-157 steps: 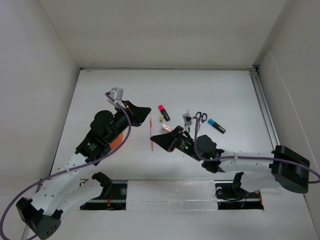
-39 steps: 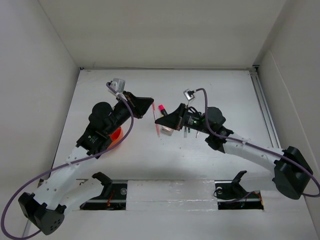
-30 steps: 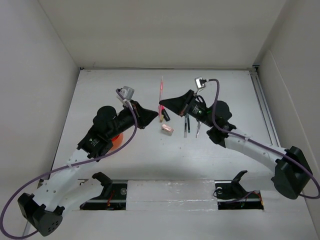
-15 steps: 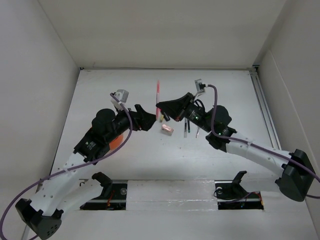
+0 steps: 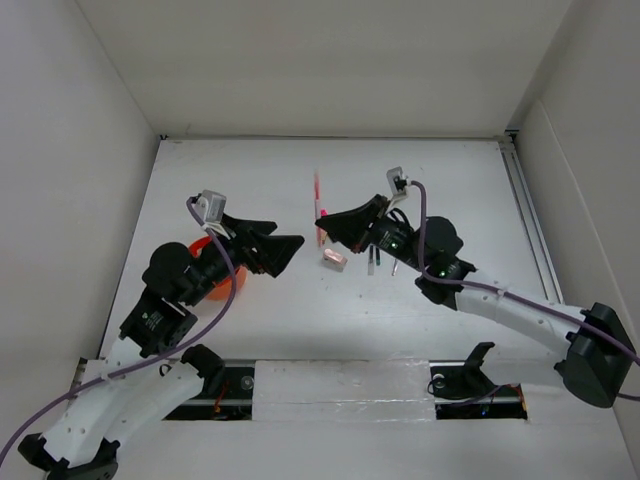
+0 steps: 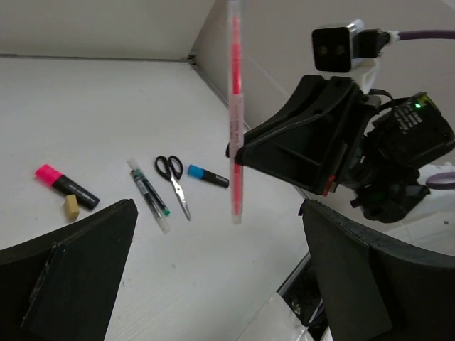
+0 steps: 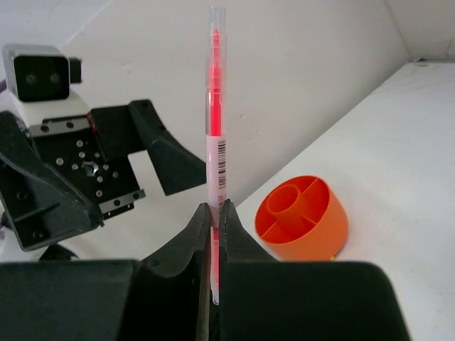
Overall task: Sort the stationery into containers
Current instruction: Place the pen in the storage box.
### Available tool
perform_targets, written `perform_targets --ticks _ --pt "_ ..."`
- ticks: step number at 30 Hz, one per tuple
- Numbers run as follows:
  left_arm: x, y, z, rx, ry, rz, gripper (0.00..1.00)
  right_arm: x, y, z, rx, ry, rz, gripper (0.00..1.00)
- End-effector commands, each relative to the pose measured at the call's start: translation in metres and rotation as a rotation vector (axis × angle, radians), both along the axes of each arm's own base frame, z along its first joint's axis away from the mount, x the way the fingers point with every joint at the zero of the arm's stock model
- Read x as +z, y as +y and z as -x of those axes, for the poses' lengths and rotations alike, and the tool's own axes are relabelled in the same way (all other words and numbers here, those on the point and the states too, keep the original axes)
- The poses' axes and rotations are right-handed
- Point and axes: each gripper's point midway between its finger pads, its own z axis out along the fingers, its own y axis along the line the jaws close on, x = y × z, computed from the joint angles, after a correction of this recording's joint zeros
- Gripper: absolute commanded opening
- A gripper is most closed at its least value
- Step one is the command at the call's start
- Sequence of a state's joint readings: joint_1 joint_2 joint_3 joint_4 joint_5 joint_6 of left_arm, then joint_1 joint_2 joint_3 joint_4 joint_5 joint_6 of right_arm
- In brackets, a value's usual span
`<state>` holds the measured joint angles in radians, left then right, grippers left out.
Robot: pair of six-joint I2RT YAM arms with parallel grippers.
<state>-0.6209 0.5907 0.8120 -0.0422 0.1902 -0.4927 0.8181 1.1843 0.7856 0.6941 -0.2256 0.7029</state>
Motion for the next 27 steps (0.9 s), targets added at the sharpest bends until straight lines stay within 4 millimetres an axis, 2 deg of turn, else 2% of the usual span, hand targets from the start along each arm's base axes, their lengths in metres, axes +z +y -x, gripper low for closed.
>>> perform_targets --ticks 1,2,5,10,15,16,19,20,23,24,25,26,27 --pt "0.021 -0.014 0.018 -0.13 -0.11 0.037 0.99 0.013 0.011 0.028 0.091 -0.091 -0.028 0.0" --pt "0.017 -0.017 0.017 -0.145 -0.105 0.032 0.99 0.009 0.013 0.026 0.092 -0.083 -0.02 0.0" --pt "0.014 -0.023 0.017 -0.171 -0.088 0.031 0.99 0.012 0.022 0.04 0.149 -0.103 -0.027 0.0" --pt "0.016 -0.023 0.015 -0.162 -0.095 0.048 0.98 0.012 0.033 0.053 0.207 -0.118 -0.033 0.0" --pt "0.016 -0.021 0.012 -0.144 -0.094 0.049 0.85 0.017 0.038 0.069 0.262 -0.137 -0.042 0.0" --pt "0.016 -0.021 0.012 -0.144 -0.094 0.049 0.77 0.017 0.038 0.069 0.262 -0.137 -0.042 0.0" --pt "0.017 -0.019 0.009 -0.123 -0.093 0.051 0.67 0.019 0.039 0.073 0.285 -0.148 -0.054 0.0" --pt "0.017 -0.019 0.009 -0.123 -0.093 0.051 0.57 0.019 0.041 0.08 0.311 -0.142 -0.055 0.0" --pt "0.017 -0.019 0.007 -0.113 -0.092 0.051 0.43 0.018 0.044 0.086 0.34 -0.151 -0.055 0.0" --pt "0.017 -0.019 0.007 -0.113 -0.092 0.051 0.24 0.017 0.044 0.086 0.34 -0.151 -0.055 0.0" --pt "0.015 -0.018 0.006 -0.104 -0.084 0.047 0.12 0.021 0.045 0.092 0.361 -0.16 -0.06 0.0" --pt "0.016 -0.017 0.003 -0.088 -0.078 0.045 0.01 0.016 0.048 0.092 0.367 -0.163 -0.046 0.0" --pt "0.019 -0.015 0.002 -0.073 -0.072 0.053 0.0 0.015 0.05 0.091 0.367 -0.163 -0.046 0.0"
